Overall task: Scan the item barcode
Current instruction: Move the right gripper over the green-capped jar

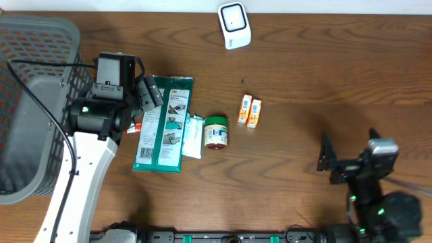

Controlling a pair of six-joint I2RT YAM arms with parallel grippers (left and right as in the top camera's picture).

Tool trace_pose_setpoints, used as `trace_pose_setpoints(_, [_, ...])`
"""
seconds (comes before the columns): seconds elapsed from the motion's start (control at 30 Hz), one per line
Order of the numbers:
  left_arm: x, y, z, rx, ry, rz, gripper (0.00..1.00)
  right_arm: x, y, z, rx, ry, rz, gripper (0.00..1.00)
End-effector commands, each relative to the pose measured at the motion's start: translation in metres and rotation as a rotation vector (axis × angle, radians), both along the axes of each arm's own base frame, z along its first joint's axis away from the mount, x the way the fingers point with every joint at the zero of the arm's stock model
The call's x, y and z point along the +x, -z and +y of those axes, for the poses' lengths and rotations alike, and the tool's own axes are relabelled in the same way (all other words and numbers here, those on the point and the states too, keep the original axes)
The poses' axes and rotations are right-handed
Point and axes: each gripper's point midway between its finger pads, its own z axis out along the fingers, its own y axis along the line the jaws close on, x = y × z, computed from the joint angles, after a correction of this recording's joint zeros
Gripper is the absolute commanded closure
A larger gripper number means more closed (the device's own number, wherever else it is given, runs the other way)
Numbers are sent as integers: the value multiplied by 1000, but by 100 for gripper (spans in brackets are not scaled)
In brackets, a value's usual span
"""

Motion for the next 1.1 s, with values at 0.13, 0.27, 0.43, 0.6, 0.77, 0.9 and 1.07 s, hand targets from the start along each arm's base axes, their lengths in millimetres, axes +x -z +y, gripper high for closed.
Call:
trace_pose_setpoints(0.13, [2, -6, 3, 20, 2, -15, 7, 31, -62, 25, 37, -111, 290, 1])
trace_pose_setpoints(0.27, [2, -6, 3, 20, 2, -15, 7, 52, -75, 40, 65, -177, 486, 1])
trace_pose_setpoints(0.43, [2, -6, 3, 20, 2, -15, 7, 80, -70, 60, 200, -156, 749, 1])
trace_pose_setpoints(0.6, [2, -6, 3, 20, 2, -15, 7, 103, -56, 126, 340, -397, 887, 1])
trace_pose_setpoints(0.77, [2, -6, 3, 20, 2, -15, 7, 117, -13, 168, 309, -422, 1018, 14])
trace_pose_setpoints(0.9, [2, -6, 3, 20, 2, -15, 7, 123, 33, 189, 234, -261, 1120, 9])
trace_pose_setpoints(1.07, [2, -6, 3, 20, 2, -15, 7, 128, 78, 242, 133, -289, 1160, 1])
